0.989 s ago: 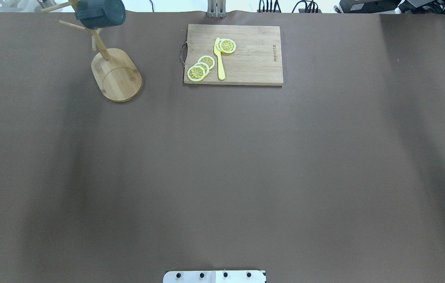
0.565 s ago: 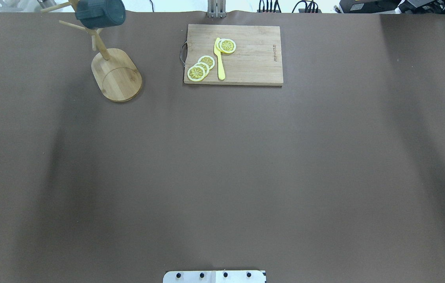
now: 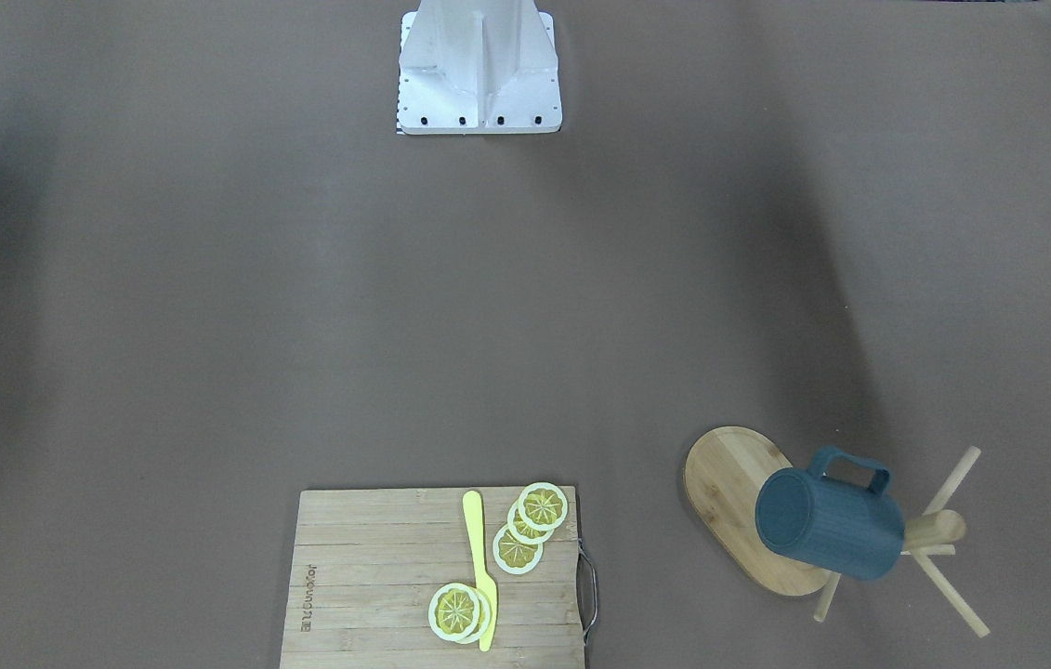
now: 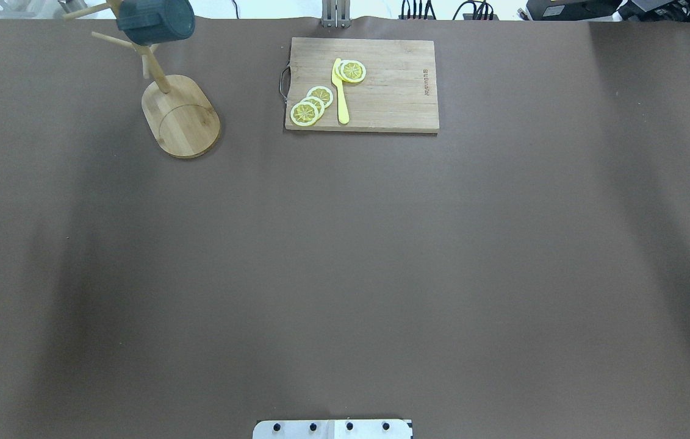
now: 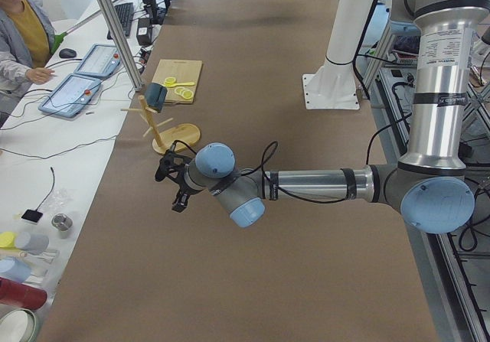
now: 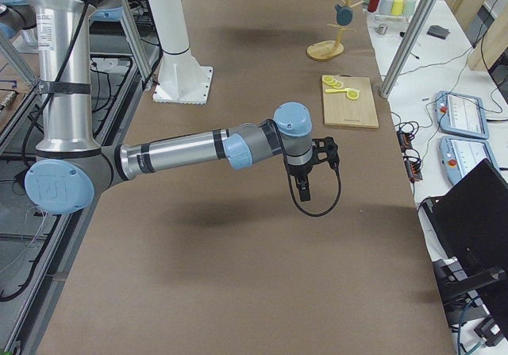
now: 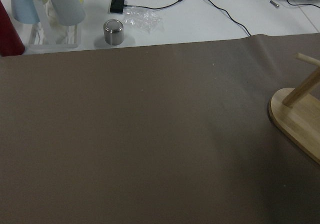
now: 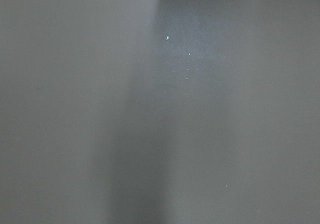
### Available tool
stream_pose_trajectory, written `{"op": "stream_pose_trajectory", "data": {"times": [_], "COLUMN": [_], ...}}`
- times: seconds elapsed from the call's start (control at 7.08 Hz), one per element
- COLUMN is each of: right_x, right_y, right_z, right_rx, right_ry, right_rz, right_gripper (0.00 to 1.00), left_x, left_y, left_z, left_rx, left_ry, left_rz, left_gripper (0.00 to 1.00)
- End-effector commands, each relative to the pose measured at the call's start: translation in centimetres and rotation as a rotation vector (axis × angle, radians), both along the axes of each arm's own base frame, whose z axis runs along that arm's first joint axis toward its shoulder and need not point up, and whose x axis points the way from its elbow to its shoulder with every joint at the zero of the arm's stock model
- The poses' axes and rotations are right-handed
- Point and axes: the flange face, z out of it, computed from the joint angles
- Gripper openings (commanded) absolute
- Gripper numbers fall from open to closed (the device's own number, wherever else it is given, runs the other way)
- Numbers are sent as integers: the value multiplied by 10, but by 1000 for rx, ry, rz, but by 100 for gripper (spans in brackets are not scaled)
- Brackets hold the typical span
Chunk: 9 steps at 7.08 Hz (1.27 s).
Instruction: Hang cup on storage rack
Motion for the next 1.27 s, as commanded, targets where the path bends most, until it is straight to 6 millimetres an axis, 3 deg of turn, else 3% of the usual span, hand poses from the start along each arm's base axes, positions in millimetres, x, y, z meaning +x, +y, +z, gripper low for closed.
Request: {"op": "stream_pose_trajectory", "data": {"times": [0.0,0.28,0.42,1.13], "right_x": [0,1,1,3], "right_y": [6,10,11,17], "right_z": [8,14,16,25], "right_rx": [-14,-26,-29,-41], "right_ry": [3,4,4,21], "right_rz": [-1,-1,-1,1], "right_gripper": [100,100,100,100], "left_x": [0,-1,-2,-7], "left_y": [7,7,13,54], "left_z": [14,12,13,61], "left_rx": [-124,-288,-275,-276], "left_ry": [23,31,10,-84], "left_rz": [51,56,85,133], "left_gripper": [97,97,97,97]}}
